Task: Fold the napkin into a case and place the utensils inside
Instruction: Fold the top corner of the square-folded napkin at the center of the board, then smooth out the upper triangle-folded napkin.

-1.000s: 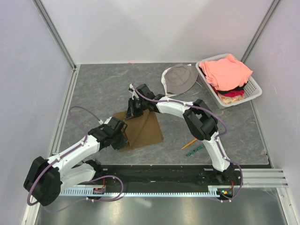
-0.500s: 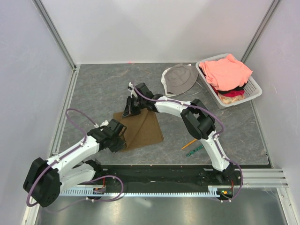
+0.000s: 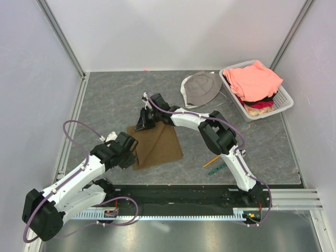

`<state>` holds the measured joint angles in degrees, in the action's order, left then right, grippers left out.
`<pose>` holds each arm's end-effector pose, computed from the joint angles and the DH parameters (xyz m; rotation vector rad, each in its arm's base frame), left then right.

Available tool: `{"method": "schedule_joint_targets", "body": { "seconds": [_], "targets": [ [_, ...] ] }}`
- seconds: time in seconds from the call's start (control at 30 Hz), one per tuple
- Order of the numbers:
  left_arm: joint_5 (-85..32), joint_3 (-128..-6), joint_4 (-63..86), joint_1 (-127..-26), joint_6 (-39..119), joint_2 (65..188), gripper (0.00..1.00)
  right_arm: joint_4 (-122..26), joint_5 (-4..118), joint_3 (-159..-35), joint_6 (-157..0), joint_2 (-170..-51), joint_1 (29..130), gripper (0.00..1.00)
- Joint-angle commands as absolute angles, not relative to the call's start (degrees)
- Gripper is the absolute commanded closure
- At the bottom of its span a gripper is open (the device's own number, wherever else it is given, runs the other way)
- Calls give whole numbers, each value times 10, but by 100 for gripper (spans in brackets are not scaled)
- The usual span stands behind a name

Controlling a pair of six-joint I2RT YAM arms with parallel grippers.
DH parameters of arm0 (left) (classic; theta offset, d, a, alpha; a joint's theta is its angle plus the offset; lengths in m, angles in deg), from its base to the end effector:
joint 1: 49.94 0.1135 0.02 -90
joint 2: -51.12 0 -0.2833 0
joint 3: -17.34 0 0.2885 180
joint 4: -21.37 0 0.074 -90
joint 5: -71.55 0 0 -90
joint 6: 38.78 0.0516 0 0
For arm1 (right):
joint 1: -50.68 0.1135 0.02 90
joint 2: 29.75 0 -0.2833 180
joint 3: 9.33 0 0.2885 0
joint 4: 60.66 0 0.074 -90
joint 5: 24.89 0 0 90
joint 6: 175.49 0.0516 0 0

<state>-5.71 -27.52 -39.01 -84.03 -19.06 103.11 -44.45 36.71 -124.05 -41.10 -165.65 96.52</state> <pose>0.1549 -0.0911 0.1860 -0.9015 2.5646 -0.2409 0.3916 0.4384 0.1339 -0.3444 2.4963 1.3223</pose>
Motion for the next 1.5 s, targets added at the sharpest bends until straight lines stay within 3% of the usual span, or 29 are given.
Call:
{"method": "schedule_joint_targets", "body": {
  "seconds": [0.0, 0.43, 1.1, 1.2, 1.47],
  "targets": [
    [-1, -310, -426, -835, -216, 1013, 98, -469, 362, -1273, -399, -1667, 966, 92],
    [25, -379, -450, -745, -147, 1011, 97, -482, 363, -1278, -377, -1680, 966, 91],
    [-96, -333, -353, -708, -80, 1018, 97, -517, 370, -1291, -331, -1705, 965, 87],
    [-157, -322, -311, -708, -62, 1031, 96, -517, 367, -1296, -328, -1710, 964, 86],
    [-260, -323, -234, -708, -16, 1107, 96, -516, 359, -1301, -330, -1708, 953, 70]
  ]
}}
